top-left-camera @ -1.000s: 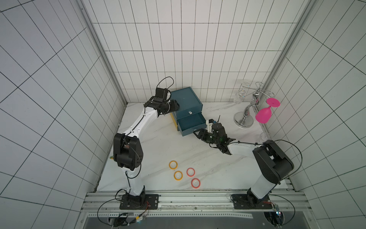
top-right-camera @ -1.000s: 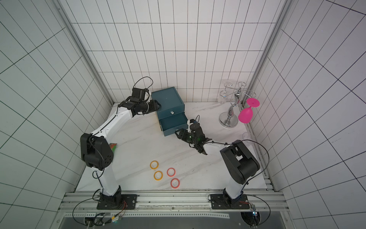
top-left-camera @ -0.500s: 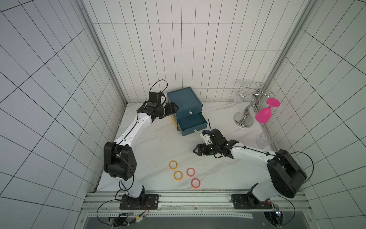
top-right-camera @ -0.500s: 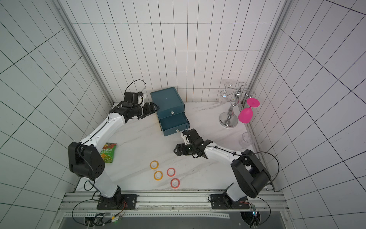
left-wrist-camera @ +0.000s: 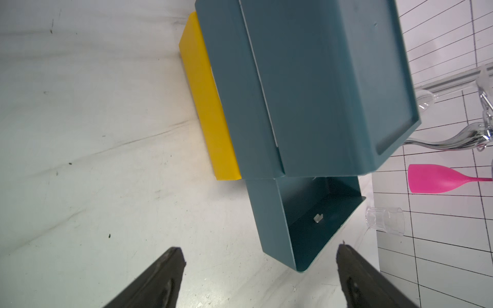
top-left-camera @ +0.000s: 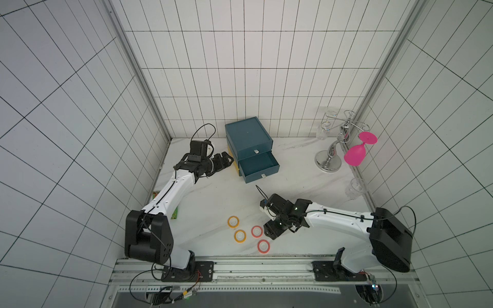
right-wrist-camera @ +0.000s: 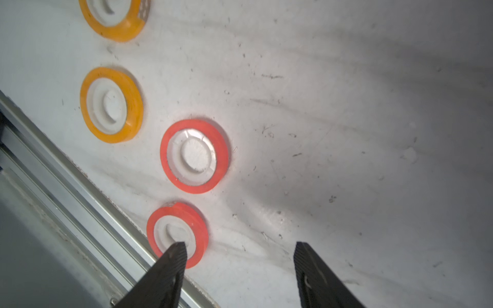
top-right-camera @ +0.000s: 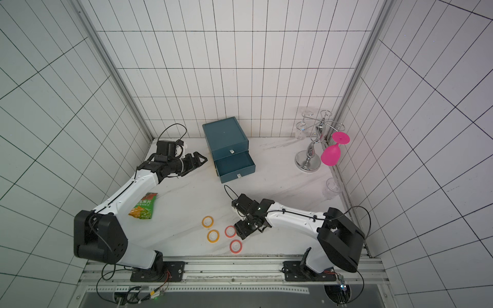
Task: Place the transparent tape into the drawer according to color
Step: Pick up the tape at the center of the board.
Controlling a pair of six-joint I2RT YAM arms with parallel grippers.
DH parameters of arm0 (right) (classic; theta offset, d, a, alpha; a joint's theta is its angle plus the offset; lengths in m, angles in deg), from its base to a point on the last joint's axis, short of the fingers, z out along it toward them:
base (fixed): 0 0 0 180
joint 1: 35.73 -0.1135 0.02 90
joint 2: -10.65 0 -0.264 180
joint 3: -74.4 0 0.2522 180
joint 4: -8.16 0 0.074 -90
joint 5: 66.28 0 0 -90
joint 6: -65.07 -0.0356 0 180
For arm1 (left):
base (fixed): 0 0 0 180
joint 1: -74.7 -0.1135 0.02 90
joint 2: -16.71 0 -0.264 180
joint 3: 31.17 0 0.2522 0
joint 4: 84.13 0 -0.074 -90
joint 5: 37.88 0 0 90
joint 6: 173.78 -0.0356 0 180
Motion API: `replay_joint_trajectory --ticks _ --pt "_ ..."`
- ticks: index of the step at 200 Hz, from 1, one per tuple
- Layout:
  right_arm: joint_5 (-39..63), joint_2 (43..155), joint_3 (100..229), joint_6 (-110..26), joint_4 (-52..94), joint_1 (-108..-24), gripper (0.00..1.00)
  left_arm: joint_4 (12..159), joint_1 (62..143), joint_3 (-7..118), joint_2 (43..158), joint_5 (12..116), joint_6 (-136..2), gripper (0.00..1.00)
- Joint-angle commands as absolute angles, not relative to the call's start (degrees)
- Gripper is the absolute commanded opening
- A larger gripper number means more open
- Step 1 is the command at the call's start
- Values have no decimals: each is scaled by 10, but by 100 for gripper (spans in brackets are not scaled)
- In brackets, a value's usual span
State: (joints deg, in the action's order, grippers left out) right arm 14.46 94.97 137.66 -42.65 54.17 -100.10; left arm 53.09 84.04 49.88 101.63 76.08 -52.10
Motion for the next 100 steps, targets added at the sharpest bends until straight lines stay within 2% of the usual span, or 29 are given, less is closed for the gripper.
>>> replay_joint_trajectory --ticks 1,100 --pt "201 957 1408 -414 590 -1034 66 539 837 492 1001 769 -525 93" --pt "249 1005 1442 -422 612 -1112 59 513 831 485 998 751 -533 93"
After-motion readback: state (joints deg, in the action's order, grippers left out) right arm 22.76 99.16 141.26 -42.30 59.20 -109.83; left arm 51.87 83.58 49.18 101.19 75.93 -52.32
